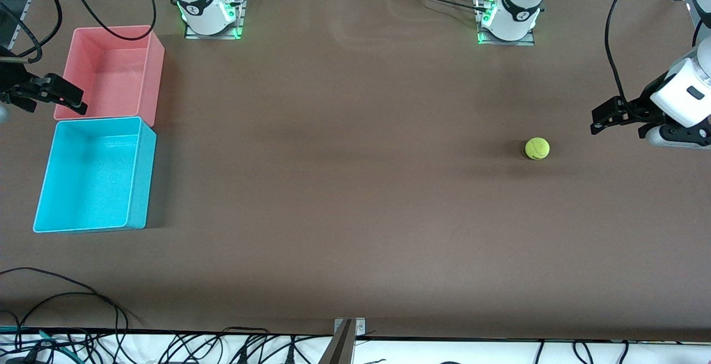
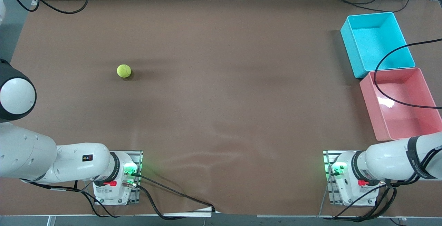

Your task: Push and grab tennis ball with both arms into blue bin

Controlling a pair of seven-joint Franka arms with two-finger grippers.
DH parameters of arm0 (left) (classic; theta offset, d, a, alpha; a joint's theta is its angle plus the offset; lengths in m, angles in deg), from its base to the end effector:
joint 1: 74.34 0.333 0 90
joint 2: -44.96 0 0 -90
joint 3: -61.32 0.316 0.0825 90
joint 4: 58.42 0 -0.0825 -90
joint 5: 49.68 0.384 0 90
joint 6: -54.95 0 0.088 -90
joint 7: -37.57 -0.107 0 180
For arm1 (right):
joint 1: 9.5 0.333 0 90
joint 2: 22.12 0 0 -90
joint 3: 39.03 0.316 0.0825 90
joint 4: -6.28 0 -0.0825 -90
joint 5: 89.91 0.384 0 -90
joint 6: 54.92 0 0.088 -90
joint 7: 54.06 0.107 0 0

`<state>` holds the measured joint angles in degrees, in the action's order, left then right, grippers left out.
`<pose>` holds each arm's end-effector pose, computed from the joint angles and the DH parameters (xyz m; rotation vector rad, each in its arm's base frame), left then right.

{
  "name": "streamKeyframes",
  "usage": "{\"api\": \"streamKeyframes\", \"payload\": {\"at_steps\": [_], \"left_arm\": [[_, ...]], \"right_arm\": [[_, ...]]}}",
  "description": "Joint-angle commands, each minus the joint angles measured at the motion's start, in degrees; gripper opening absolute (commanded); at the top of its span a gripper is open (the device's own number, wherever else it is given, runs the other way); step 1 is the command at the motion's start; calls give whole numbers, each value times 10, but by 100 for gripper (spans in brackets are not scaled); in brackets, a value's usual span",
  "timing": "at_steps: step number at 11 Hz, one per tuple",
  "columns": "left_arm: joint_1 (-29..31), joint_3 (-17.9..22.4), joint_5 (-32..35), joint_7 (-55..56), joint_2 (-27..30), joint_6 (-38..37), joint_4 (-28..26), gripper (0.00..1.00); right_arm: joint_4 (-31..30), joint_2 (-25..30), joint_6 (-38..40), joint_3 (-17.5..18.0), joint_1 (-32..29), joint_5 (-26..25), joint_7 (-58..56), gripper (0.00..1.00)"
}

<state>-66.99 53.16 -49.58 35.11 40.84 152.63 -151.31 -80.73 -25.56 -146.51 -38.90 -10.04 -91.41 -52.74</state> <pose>0.5852 -0.0055 0.5717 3.1320 -0.0891 0.0196 0.5760 -0.0069 0.6178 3.1152 -0.0463 0.0313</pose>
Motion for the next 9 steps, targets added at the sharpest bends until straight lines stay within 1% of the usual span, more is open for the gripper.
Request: {"api": "streamKeyframes", "payload": {"at_steps": [1,2,3,4,5,6,7,8,9], "left_arm": [[2,0,8,13,4,-13,3,100],[3,0,8,15,4,-20,3,75],[4,0,7,23,7,-35,3,23],[4,-1,9,38,7,-55,5,0],[4,1,12,36,5,-58,9,0],[4,2,41,29,1,-62,23,0],[-1,-1,72,27,-1,-86,26,0],[-3,-4,90,19,1,-107,29,0],[-1,-3,83,26,-1,-106,36,0]], "right_arm": [[14,-4,4,1,-3,6,1,100],[14,-4,4,1,-3,6,1,100],[14,-4,4,1,-3,6,0,100],[13,-4,4,1,-3,6,1,100],[13,-4,4,1,-3,6,0,100],[14,-5,4,1,-3,6,1,100],[13,-4,5,1,-3,6,0,100],[13,-5,4,1,-3,6,1,100],[13,-4,8,2,-2,6,1,100]]}}
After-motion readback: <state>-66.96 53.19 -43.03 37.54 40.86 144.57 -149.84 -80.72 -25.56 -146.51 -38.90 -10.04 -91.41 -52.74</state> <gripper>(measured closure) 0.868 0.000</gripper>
